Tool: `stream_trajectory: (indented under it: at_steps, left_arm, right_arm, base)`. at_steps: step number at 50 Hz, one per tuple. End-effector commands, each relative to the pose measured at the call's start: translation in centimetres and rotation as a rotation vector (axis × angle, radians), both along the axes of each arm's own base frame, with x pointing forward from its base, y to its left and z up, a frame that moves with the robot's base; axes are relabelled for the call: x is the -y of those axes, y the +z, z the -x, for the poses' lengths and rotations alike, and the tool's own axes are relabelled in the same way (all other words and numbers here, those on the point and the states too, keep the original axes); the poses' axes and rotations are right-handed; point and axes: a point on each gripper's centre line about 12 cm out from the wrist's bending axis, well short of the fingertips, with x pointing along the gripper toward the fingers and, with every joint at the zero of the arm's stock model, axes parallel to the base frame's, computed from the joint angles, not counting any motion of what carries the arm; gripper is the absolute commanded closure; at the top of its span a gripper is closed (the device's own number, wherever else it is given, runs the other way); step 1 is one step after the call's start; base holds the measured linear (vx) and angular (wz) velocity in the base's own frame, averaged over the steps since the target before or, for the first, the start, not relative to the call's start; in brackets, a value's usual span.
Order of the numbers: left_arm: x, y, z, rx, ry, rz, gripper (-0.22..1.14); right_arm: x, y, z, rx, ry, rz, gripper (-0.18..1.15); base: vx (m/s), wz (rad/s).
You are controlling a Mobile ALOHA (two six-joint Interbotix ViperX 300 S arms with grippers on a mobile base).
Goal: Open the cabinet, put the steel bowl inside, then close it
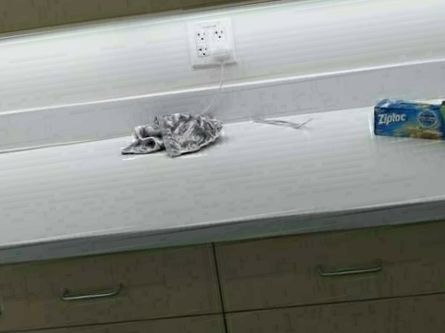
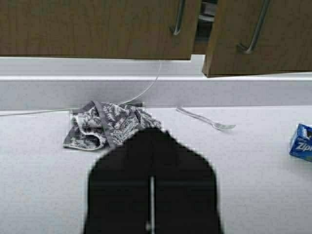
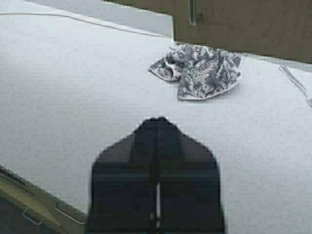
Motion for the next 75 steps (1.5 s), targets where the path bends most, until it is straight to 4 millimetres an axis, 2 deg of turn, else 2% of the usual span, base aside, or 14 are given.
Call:
stream_trajectory:
  at_steps: [1, 35, 55, 75]
  left_arm:
    - [0.2, 0.7, 0.0, 0.022, -0.005, 0.007, 0.88]
    - [0.2, 0.1, 0.1, 0.006, -0.005, 0.002, 0.88]
    - [0.2, 0.0, -0.2, 0.005, -0.005, 0.000, 0.88]
    - [0.2, -0.8, -0.2, -0.018, -0.005, -0.004, 0.88]
  right_arm:
    - [0.1, 1.2, 0.5, 0.029, 0.004, -0.015, 0.91]
    - [0.3, -0.3, 0.8, -0.001, 0.004, 0.004, 0.91]
    - [0.3, -0.3, 0.6, 0.006, 0.006, 0.017, 0.91]
    - [0.3, -0.1, 0.6, 0.011, 0.006, 0.016, 0.91]
  base:
    - [0.00, 0.00]
    - [0.00, 0.00]
    - [0.00, 0.00]
    - [0.00, 0.00]
